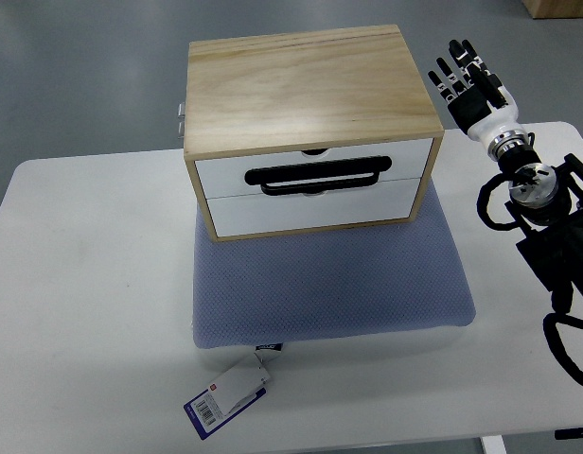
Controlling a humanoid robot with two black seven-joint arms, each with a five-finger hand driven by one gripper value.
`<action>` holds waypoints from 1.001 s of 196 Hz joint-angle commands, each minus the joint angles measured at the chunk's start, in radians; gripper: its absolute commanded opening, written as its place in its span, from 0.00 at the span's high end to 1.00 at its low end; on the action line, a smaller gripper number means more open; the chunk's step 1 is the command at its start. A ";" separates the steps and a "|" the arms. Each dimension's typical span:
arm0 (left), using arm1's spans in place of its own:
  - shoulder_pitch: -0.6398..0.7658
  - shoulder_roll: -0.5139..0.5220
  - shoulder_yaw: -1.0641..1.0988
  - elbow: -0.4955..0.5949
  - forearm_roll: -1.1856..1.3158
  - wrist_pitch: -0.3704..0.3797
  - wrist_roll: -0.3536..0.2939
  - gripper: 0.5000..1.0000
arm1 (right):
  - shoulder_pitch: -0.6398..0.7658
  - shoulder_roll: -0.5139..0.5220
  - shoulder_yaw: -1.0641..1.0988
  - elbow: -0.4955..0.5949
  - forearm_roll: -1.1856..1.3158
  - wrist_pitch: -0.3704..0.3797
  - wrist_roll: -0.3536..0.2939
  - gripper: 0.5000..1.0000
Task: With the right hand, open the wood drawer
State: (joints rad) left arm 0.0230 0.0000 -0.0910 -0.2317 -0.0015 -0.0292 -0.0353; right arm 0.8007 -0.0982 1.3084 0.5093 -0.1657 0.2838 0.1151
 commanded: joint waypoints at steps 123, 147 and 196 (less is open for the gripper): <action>0.000 0.000 0.000 -0.005 0.000 0.000 0.008 0.00 | 0.150 -0.175 -0.195 0.000 -0.014 0.000 -0.012 0.11; -0.002 0.000 0.001 -0.009 0.000 0.000 0.008 0.00 | 0.270 -0.270 -0.405 0.006 -0.014 0.002 -0.017 0.11; -0.006 0.000 0.001 -0.012 0.002 -0.002 0.008 0.00 | 0.594 -0.403 -0.899 0.147 -0.109 0.018 -0.147 0.11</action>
State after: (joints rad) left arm 0.0173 0.0000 -0.0905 -0.2427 -0.0015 -0.0308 -0.0275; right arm 1.2415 -0.4514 0.6266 0.5772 -0.2122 0.2861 0.0283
